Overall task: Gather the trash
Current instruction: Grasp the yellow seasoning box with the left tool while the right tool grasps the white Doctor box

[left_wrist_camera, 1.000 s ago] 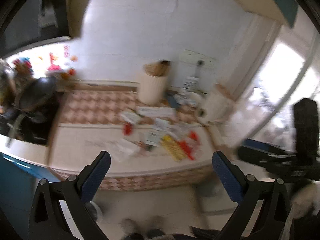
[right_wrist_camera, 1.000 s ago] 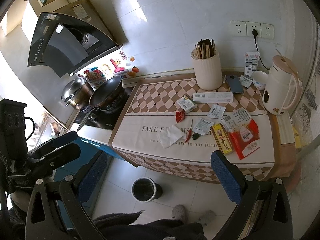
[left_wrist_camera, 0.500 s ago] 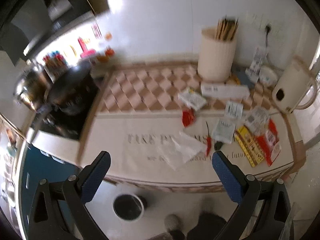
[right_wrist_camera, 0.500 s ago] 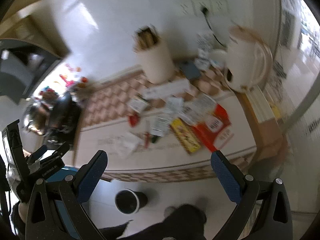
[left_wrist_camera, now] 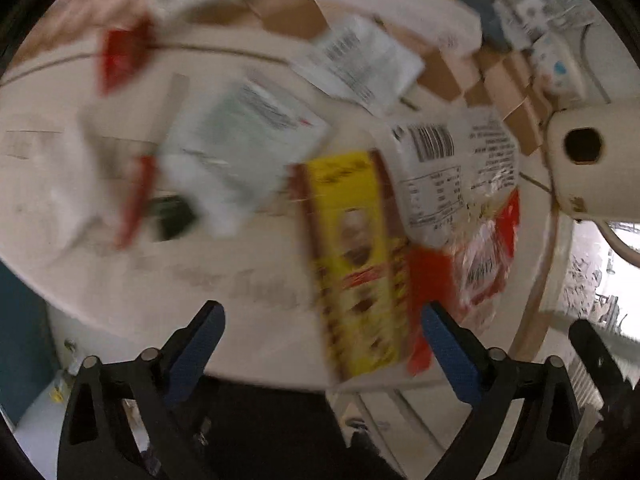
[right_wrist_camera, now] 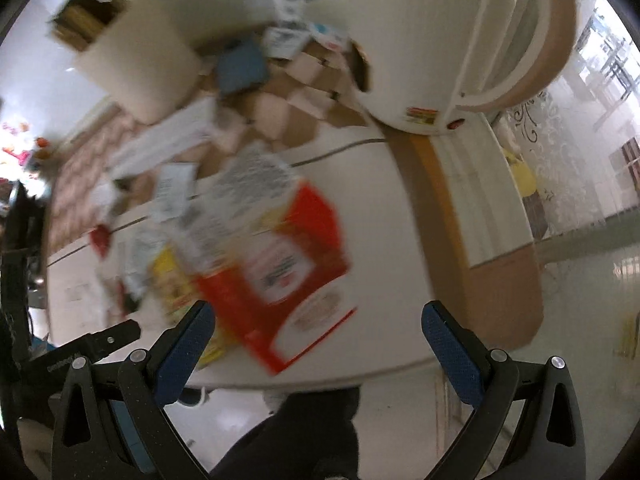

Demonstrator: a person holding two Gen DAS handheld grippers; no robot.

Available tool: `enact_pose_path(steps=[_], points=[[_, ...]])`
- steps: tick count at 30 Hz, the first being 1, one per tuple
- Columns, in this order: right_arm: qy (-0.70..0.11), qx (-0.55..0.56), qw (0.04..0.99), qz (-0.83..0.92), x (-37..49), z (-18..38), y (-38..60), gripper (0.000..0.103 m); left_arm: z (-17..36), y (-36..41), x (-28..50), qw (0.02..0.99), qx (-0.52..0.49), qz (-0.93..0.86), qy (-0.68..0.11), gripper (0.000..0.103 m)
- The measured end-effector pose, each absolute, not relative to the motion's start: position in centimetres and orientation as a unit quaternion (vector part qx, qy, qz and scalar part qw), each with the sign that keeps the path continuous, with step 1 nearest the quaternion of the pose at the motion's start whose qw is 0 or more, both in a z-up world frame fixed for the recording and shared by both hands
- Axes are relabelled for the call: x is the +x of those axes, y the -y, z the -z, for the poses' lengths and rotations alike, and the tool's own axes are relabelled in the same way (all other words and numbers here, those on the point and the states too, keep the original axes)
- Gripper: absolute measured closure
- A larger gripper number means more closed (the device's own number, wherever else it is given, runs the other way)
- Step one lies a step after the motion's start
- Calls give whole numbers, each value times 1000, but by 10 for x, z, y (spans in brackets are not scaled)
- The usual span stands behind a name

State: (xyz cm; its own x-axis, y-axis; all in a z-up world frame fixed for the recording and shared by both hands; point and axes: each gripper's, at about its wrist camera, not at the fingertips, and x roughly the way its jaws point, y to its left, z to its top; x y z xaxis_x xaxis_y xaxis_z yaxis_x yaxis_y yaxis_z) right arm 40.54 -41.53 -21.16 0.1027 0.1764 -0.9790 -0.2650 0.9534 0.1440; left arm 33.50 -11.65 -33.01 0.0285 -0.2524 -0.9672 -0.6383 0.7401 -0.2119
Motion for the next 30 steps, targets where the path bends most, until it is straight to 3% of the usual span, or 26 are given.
enact_pose_path(steps=[2, 4, 6, 7, 18, 23, 30], points=[[-667, -33, 730, -142, 427, 233, 427, 0, 345, 126, 347, 625, -329, -163, -689, 23], [-671, -42, 728, -129, 437, 244, 433, 0, 343, 132, 350, 631, -319, -177, -684, 26], [-681, -42, 720, -128, 446, 254, 438, 0, 336, 137, 350, 642, -306, -177, -680, 43], [-685, -41, 716, -130, 450, 259, 441, 0, 333, 138, 346, 644, -302, -181, -679, 46], [-687, -105, 687, -213, 465, 257, 375, 0, 293, 97, 281, 657, -243, -305, -645, 47], [-615, -260, 679, -306, 475, 246, 262, 0, 263, 71, 274, 671, -216, -379, -599, 47], [-523, -446, 644, -334, 497, 289, 126, 0, 274, 27, 296, 661, -224, -425, -576, 47]])
